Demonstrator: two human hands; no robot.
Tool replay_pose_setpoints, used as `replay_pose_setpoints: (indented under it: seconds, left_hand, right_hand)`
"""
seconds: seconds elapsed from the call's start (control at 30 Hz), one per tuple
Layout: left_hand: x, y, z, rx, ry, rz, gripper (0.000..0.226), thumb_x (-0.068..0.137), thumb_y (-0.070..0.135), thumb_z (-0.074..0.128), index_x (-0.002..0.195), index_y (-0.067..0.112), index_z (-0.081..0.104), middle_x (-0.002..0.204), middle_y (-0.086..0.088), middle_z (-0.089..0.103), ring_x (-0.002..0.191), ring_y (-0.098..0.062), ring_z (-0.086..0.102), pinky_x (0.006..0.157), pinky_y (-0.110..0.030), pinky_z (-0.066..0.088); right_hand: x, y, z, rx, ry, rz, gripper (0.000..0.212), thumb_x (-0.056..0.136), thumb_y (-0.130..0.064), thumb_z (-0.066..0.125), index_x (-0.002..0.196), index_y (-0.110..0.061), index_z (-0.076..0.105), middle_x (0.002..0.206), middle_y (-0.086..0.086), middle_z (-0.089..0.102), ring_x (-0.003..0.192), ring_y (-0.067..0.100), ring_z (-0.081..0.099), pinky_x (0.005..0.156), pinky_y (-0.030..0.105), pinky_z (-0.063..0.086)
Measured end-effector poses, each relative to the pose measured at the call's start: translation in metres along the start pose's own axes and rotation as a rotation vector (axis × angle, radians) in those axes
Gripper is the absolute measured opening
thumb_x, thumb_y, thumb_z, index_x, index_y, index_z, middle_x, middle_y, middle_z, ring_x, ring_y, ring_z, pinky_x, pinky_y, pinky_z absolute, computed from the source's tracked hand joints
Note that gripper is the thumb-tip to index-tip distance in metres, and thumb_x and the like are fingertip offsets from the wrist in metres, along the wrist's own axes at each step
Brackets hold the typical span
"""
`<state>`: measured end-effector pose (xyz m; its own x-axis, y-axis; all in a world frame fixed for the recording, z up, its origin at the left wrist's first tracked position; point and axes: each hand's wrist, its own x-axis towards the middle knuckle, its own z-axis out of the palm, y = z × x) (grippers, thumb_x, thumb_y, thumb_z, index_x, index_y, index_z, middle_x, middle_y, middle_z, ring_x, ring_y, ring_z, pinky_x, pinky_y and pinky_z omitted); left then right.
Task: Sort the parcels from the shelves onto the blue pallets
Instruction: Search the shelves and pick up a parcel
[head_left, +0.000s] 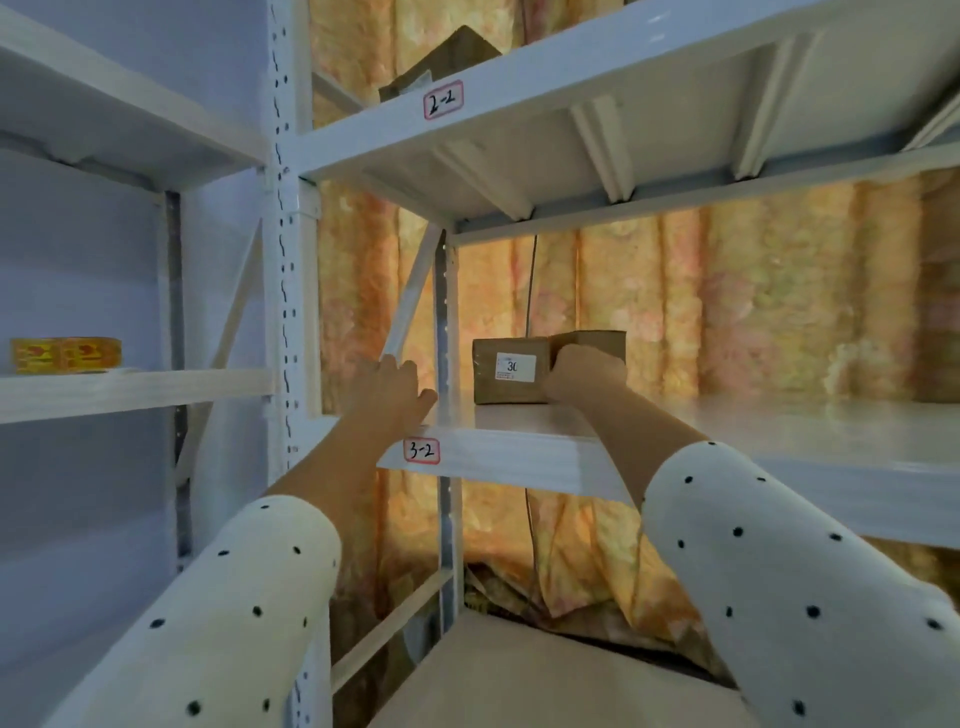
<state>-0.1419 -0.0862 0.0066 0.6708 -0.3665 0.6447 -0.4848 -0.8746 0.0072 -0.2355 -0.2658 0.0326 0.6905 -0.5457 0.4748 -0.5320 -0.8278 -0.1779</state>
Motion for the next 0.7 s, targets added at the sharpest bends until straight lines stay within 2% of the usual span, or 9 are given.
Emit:
replay_pose_setpoints:
  seconds: [0.13,0.2,0.27,0.37,0.43,0.47,0.53,0.63,0.7]
  left_hand:
    - [0.043,0.001,0.026,-0.203,-0.046,0.02,0.044,0.098,0.037,0.04,0.122,0.003,0.055,0.117,-0.018,0.054,0.103,-0.034,0.055,0.086,-0.039,0.046]
    - [0.068,0.002,0.031,-0.342,-0.093,0.014,0.04,0.1,0.036,0.036,0.115,0.004,0.055,0.103,-0.015,0.056,0.094,-0.031,0.056,0.077,-0.034,0.044]
    - [0.09,0.007,0.034,-0.433,-0.158,0.002,0.033,0.102,0.035,0.031,0.096,0.009,0.051,0.089,-0.009,0.051,0.087,-0.026,0.052,0.069,-0.03,0.038]
    - [0.118,0.013,0.042,-0.523,-0.232,-0.002,0.046,0.103,0.036,0.027,0.116,0.001,0.054,0.113,-0.019,0.056,0.101,-0.029,0.054,0.079,-0.031,0.036]
    - [0.138,0.017,0.052,-0.569,-0.282,-0.027,0.057,0.103,0.037,0.025,0.125,-0.009,0.051,0.126,-0.03,0.052,0.109,-0.037,0.056,0.078,-0.029,0.033]
    - [0.147,0.019,0.057,-0.587,-0.304,-0.035,0.057,0.104,0.038,0.024,0.117,-0.009,0.054,0.114,-0.034,0.054,0.098,-0.035,0.059,0.076,-0.028,0.032]
    - [0.164,0.023,0.066,-0.62,-0.357,-0.077,0.05,0.103,0.043,0.022,0.105,0.001,0.05,0.088,-0.019,0.052,0.073,-0.022,0.052,0.071,-0.028,0.037]
    - [0.19,0.026,0.076,-0.722,-0.443,-0.145,0.059,0.098,0.056,0.025,0.118,0.006,0.049,0.101,-0.015,0.057,0.087,-0.028,0.057,0.076,-0.033,0.047]
    - [0.205,0.024,0.079,-0.793,-0.496,-0.166,0.068,0.094,0.062,0.028,0.12,0.004,0.053,0.108,-0.017,0.061,0.092,-0.032,0.062,0.079,-0.036,0.052]
  right_hand:
    - [0.039,-0.006,0.003,0.026,-0.027,0.052,0.026,0.096,-0.025,0.04,0.096,-0.011,0.062,0.073,-0.001,0.052,0.061,0.014,0.047,0.062,0.026,0.038]
    - [0.059,-0.01,0.001,0.077,-0.038,0.05,0.033,0.099,-0.028,0.036,0.111,-0.009,0.061,0.093,0.004,0.061,0.082,0.02,0.058,0.075,0.031,0.043]
    - [0.077,-0.016,-0.001,0.14,-0.049,0.048,0.045,0.101,-0.032,0.029,0.13,-0.007,0.051,0.128,0.011,0.056,0.115,0.027,0.054,0.095,0.037,0.041]
    - [0.098,-0.027,0.003,0.189,-0.053,0.049,0.051,0.102,-0.033,0.025,0.142,-0.005,0.039,0.148,0.015,0.04,0.132,0.03,0.042,0.109,0.04,0.035]
    - [0.105,-0.033,0.002,0.205,-0.075,0.055,0.047,0.104,-0.025,0.028,0.146,-0.003,0.031,0.151,0.015,0.034,0.136,0.03,0.037,0.112,0.04,0.031]
    - [0.107,-0.034,-0.001,0.211,-0.088,0.05,0.045,0.105,-0.018,0.028,0.146,-0.001,0.029,0.15,0.016,0.034,0.136,0.03,0.036,0.11,0.037,0.031]
    - [0.112,-0.034,-0.009,0.225,-0.097,0.033,0.043,0.105,-0.009,0.027,0.146,0.003,0.026,0.15,0.018,0.034,0.138,0.029,0.035,0.108,0.031,0.031]
    - [0.124,-0.034,-0.009,0.273,-0.149,0.044,0.048,0.106,-0.01,0.025,0.151,-0.002,0.013,0.157,0.016,0.022,0.143,0.027,0.026,0.113,0.033,0.024]
    - [0.142,-0.036,-0.004,0.284,-0.18,0.091,0.049,0.106,-0.015,0.029,0.151,-0.003,0.016,0.153,0.017,0.029,0.137,0.031,0.035,0.109,0.037,0.033]
